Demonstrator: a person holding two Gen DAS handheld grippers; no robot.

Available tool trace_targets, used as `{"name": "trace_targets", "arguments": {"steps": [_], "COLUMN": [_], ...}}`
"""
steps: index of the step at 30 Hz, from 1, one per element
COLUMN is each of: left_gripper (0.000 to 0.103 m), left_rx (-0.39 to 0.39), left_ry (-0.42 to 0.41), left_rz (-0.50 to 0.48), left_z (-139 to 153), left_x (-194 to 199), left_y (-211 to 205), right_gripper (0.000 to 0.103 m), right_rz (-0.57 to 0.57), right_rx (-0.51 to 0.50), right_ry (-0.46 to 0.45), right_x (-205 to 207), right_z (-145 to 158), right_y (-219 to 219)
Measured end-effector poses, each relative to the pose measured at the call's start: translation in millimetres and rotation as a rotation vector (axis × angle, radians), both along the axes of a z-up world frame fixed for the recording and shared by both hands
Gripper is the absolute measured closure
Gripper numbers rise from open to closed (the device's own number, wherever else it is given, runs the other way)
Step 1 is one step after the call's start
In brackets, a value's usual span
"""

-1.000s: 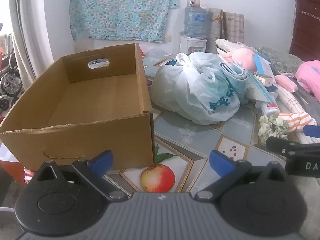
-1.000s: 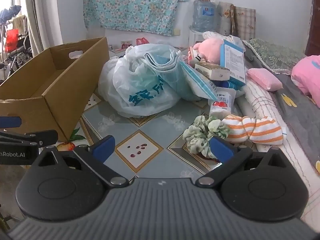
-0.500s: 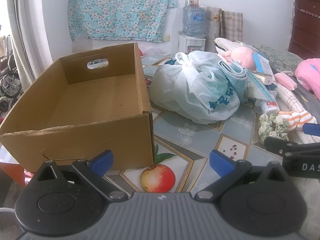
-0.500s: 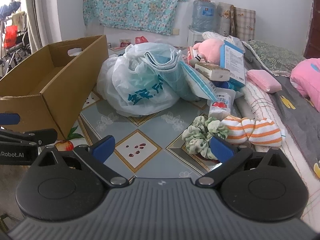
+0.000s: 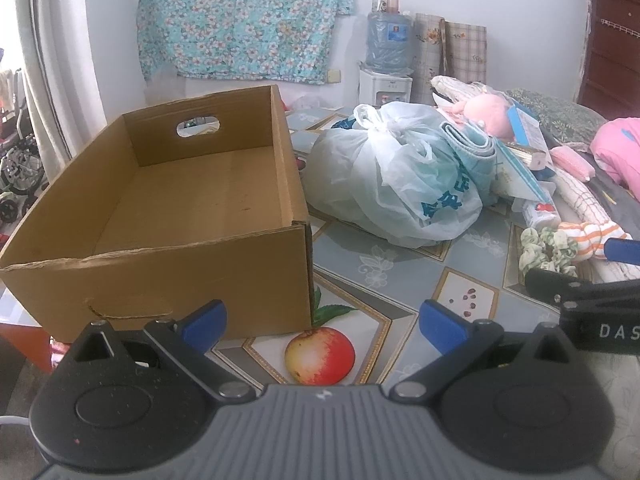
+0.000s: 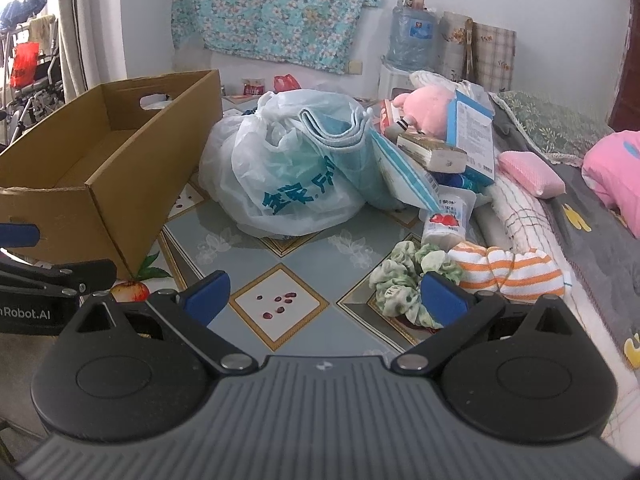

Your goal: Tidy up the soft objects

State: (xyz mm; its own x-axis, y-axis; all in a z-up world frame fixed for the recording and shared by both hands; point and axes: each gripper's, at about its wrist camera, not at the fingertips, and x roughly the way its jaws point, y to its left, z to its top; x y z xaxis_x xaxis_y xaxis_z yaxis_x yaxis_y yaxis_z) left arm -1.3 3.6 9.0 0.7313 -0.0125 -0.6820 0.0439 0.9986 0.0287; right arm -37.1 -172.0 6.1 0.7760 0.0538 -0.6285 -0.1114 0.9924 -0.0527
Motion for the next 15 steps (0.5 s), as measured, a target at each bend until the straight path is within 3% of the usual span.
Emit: {"name": "trace_targets", "arguments": {"steps": [15], "left_gripper": [0.0], "left_rx": [-0.003], "left_ry": [0.004], "left_rz": [0.012], "left_z": [0.5], "left_x": [0.8], "left_y": [5.6], "right_gripper": [0.001], "right_rz": [0.015], "right_rx": [-0.006], "right_ry": [0.004], "right_x": [2.6], "right_z": [-1.1], "right_y": [6.4]}}
